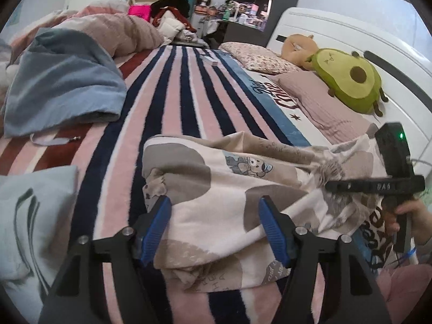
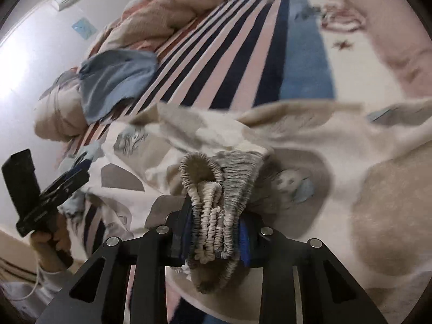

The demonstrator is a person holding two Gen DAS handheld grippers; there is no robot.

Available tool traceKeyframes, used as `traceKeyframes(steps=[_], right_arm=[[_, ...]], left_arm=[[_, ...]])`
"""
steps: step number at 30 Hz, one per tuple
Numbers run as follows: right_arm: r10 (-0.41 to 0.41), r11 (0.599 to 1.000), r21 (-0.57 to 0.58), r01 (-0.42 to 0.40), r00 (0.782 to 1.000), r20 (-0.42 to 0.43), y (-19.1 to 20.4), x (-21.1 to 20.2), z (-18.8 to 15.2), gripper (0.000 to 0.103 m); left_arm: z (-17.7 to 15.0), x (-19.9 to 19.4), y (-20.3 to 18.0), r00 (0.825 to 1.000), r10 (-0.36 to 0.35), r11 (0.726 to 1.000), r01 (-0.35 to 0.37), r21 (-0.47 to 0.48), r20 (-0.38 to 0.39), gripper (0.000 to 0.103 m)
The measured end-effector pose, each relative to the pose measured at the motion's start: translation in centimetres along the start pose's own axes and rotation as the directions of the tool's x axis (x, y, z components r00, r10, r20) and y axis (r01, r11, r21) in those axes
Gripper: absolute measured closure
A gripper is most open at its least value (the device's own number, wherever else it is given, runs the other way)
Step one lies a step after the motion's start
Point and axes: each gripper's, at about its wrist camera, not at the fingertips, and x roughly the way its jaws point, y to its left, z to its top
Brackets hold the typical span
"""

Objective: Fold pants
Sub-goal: 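Grasp the elastic cuff with the right tool while the left tool releases it, then lift the cuff with the right tool and fold it over the pants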

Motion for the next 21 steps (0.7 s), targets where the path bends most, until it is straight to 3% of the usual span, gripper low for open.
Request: traceKeyframes(steps=[2,4,6,8,11,14,15,17,19,21], right_arm=[[-0.029,0.999,-0.026,0.029,1.000,0.003,-0.1,-0.5,-0.2,0.077],[-0.021,0.999,-0.026,0.019,0.997,-0.070,-0.4,0.1,-0.9,0.064],[0.021,0.999,0.048,-0.018,0.996,-0.083,-1.3,-0.8,-1.6,0.053],[0.006,0.995,0.100,-0.004,1.000,-0.026,-2.7,-3.7,-2.4,0.044],[-0.137,0.978,0.175,0.114,0.983,0.125,-5.6,-10.4,-3.9,0.026],[-0.346,0.927,0.236,0.293,0.910,0.230,-8.2,-16.8,-5.5,0.021],[-0.439,0.890,0.260,0.375,0.860,0.260,-8.9,-19.0,-6.3,0.021],[-0.512,0.853,0.284,0.437,0.808,0.293,-9.7,-21.1,-7.1,0.016],[-0.539,0.838,0.293,0.461,0.782,0.312,-10.8,-22.3,-7.6,0.016],[-0.526,0.850,0.245,0.467,0.786,0.327,-11.3,-22.0,-7.0,0.016]], left_arm=[[0.0,0.3,-0.5,1.000,-0.009,1.000,0.009,0.013,-0.008,0.037],[0.1,0.4,-0.8,1.000,0.006,1.000,-0.006,0.029,-0.002,0.037],[0.2,0.3,-1.2,1.000,0.006,0.999,-0.006,0.041,0.006,0.037],[0.3,0.0,-1.3,1.000,-0.019,0.999,0.018,0.043,0.011,0.034],[0.2,-0.1,-1.4,0.999,-0.033,0.999,0.032,0.044,0.014,0.030],[0.6,0.3,-2.1,0.999,-0.047,0.998,0.047,0.047,0.017,0.029],[0.8,0.3,-2.3,0.998,-0.055,0.998,0.054,0.043,0.021,0.029],[1.5,0.5,-3.1,0.996,-0.084,0.996,0.083,0.037,0.032,0.023],[2.2,0.8,-4.5,0.993,-0.106,0.994,0.104,0.039,0.046,0.020],[2.8,1.3,-5.9,0.993,-0.110,0.993,0.107,0.055,0.045,0.020]])
